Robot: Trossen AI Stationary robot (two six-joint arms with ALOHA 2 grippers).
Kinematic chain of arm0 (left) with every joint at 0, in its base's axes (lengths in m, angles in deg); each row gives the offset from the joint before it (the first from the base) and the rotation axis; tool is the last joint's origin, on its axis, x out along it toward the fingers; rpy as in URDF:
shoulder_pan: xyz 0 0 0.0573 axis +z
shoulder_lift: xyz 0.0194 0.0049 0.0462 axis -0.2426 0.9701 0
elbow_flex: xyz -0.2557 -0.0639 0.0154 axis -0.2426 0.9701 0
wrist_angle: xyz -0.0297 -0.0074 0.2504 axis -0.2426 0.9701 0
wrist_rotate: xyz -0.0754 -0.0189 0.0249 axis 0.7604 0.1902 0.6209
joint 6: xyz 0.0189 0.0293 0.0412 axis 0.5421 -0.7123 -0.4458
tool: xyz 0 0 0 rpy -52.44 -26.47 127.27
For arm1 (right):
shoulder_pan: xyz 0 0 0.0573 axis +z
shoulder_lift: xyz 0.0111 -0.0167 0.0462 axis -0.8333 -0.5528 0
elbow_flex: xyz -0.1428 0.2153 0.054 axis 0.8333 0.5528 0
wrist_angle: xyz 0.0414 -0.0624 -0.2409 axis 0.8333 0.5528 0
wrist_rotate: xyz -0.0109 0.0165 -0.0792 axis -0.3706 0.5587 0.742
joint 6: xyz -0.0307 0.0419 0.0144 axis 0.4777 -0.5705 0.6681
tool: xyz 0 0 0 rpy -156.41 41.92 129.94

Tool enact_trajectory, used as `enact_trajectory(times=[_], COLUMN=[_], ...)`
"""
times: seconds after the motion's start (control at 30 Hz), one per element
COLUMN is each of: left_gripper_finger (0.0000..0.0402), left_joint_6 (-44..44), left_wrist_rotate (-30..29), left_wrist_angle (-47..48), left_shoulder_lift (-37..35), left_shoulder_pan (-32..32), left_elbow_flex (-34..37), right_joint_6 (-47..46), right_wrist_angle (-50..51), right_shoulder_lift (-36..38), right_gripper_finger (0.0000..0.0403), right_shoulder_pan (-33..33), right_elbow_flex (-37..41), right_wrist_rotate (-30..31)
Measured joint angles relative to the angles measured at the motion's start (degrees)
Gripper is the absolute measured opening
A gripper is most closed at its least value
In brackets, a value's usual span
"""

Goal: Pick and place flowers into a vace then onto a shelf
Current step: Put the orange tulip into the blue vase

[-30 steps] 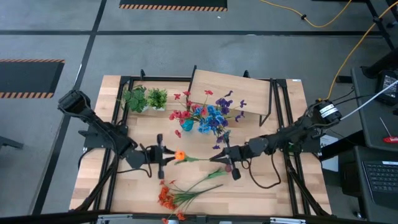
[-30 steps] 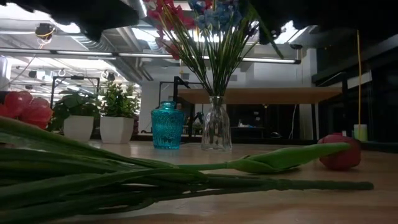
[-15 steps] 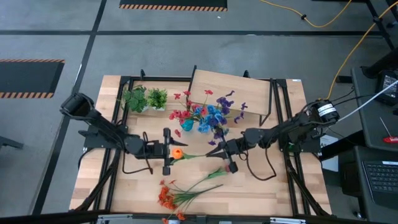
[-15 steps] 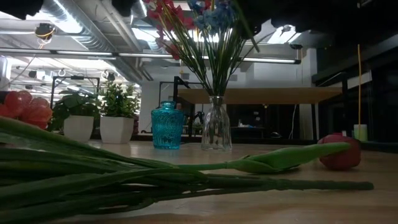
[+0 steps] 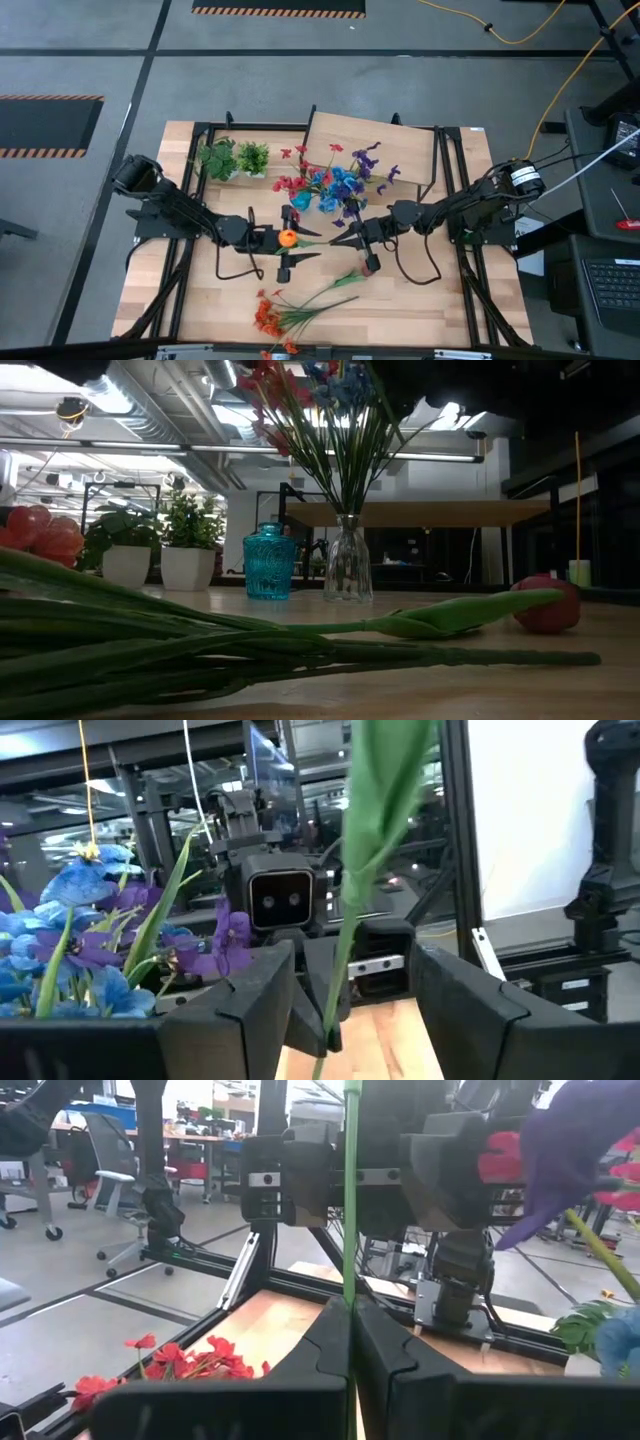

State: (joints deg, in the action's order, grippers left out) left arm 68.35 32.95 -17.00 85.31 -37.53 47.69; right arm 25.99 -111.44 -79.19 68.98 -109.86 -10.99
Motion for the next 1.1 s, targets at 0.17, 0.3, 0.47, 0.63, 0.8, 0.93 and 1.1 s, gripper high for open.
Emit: enact_trajectory(times=[0.17, 0.3, 0.47, 0.63, 0.8, 0.93, 1.1], left_gripper_finger=[0.0195, 0.0177, 0.0125, 0.0058, 0.0009, 0.0005, 0.0005], left_joint_6=[0.32, 0.41, 0.38, 0.38, -0.93, -0.99, -0.45], left_wrist_rotate=[0.02, -0.01, -0.59, -0.52, -0.7, -1.3, -7.23], left_wrist_angle=[-0.02, 0.09, 0.29, 0.32, 0.65, 0.65, 5.74], left_shoulder_lift=[1.58, 1.61, 1.63, 1.61, 1.62, 1.6, -0.74], left_shoulder_pan=[0.4, 0.38, 0.38, 0.38, 0.38, 0.3, -1.27], left_elbow_flex=[-1.51, -1.72, -1.72, -1.72, -1.72, -1.72, -1.72], right_joint_6=[0.13, 1.23, 1.31, 1.31, 1.2, -0.64, -1.83], right_wrist_angle=[0.0, -0.05, -0.2, -0.2, -0.15, -0.13, -0.04], right_shoulder_lift=[0.0, 0.0, 0.0, 0.0, 0.0, -0.02, -0.02], right_gripper_finger=[0.0, 0.0, 0.0, 0.0, 0.0, 0.0, 0.0017], right_shoulder_pan=[0.0, 0.0, 0.0, 0.0, 0.0, 0.0, -0.02], right_elbow_flex=[0.0, 0.0, 0.0, 0.0, 0.0, 0.0, 0.0], right_wrist_rotate=[0.0, 0.02, 0.02, 0.04, 0.04, 0.06, 0.39])
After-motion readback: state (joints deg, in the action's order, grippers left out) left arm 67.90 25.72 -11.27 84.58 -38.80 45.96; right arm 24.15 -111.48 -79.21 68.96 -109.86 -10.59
